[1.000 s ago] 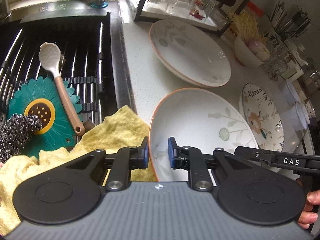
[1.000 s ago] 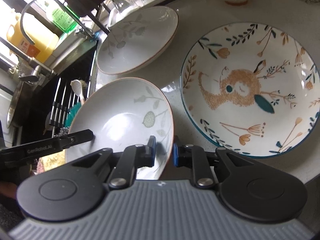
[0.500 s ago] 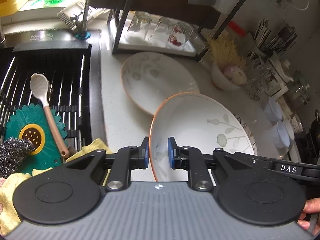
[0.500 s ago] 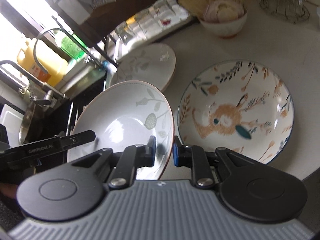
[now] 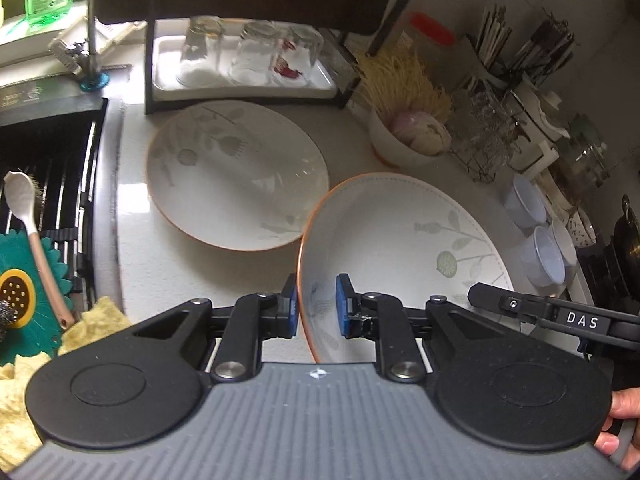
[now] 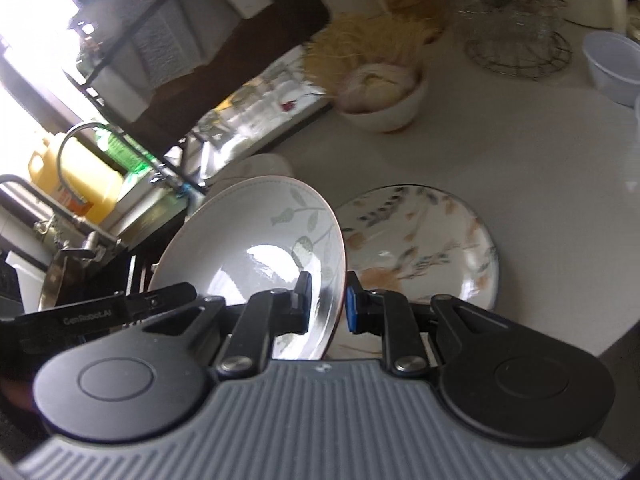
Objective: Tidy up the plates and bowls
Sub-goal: 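Carry the bowl with both grippers and lower it onto the floral plate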
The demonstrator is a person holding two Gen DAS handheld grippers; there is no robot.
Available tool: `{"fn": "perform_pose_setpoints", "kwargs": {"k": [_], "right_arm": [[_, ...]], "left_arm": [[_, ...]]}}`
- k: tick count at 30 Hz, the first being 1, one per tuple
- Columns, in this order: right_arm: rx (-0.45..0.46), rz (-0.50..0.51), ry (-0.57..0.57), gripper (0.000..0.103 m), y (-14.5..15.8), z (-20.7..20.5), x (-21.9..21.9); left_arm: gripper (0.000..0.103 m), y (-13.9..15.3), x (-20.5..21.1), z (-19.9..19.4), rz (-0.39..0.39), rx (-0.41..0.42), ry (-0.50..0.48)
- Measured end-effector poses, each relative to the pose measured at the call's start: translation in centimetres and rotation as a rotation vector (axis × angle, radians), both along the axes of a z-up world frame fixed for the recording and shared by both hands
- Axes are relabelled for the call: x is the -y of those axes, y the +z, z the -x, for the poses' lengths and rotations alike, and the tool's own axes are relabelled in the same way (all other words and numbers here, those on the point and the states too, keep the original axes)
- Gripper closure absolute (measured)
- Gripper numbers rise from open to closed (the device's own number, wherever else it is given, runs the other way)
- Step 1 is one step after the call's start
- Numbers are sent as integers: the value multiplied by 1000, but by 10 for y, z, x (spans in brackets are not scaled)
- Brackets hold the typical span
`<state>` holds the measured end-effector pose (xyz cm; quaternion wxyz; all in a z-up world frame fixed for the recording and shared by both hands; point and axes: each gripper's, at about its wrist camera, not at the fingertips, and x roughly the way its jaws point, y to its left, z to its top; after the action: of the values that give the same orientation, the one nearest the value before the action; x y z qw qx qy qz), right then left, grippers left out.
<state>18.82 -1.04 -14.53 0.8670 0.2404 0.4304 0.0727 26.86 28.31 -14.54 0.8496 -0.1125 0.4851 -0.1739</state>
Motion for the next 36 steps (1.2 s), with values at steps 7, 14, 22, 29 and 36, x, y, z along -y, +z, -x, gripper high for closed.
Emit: {"fn": "perform_pose_setpoints", "kwargs": {"k": [7,14,22,29,36], "right_arm": [[-28,-5,-15,83,-12,-4,32],[-48,35,-18,83,-26,-15,60],[-42,87,72,83,-33,-29,70],[-42,113,106,83,-40,-33,70],[-26,136,140,82,-41,-40,71]], "left_arm": [[81,-8,41,-11,-56,-56,-29],[81,-24,79,-26,-73,-130,-16],[80,-28,100,-35,-118,-160,21],[76,-36,108,-40,-153,-190,56],[72,-35,119,-45,-208,-181,73]]}}
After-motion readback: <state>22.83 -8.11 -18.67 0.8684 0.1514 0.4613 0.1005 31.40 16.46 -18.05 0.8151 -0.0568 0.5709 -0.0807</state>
